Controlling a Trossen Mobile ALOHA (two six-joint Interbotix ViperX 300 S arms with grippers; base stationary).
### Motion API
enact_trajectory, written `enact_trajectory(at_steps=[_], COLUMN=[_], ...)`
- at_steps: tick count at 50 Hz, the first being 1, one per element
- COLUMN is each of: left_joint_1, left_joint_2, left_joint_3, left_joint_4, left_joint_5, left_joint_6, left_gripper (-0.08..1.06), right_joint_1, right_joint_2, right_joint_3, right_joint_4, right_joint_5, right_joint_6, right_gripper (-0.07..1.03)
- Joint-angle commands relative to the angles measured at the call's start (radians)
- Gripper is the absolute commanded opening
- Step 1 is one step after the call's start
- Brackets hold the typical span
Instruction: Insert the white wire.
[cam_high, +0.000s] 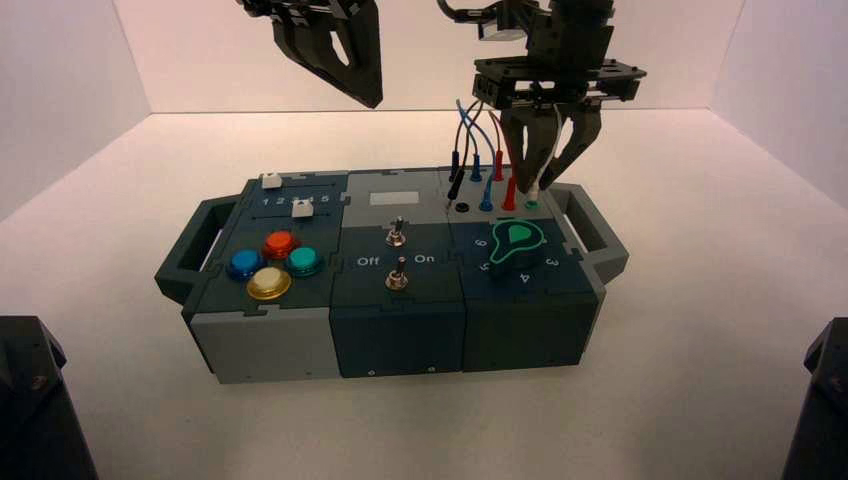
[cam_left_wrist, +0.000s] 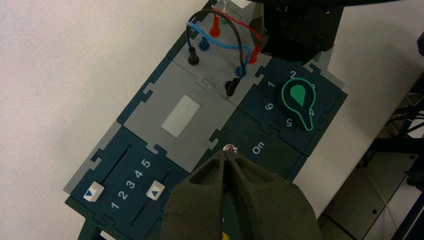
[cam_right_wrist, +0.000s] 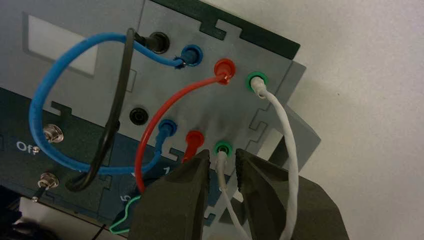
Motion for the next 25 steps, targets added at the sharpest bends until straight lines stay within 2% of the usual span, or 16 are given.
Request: enact_trajectory(at_steps=[1, 10, 17, 25], left_joint_1=[-0.002, -0.002, -0.002, -0.002], left_joint_2=[-0.015, -0.017, -0.017, -0.017], left_joint_3=[-0.031, -0.031, -0.031, -0.032], left_joint_4=[0.002, 0.002, 0.0, 0.002], left_joint_5=[-0.006, -0.006, -0.006, -0.006], left_joint_6=[0.006, 0.006, 0.008, 0.008], left_gripper=[-0.03, -0.03, -0.03, -0.03], right_joint_1=[0.009, 0.009, 0.011, 0.009], right_joint_2=[-0.037, -0.038, -0.04, -0.043], right_joint_3=[-0.021, -0.02, -0.014, -0.011], right_joint_4=[-0.015, -0.015, -0.015, -0.015], right_joint_5=[0.008, 0.008, 0.009, 0.008], right_joint_6=[0.018, 0.02, 0.021, 0.021], right_gripper=[0.29, 0.16, -0.03, -0.02])
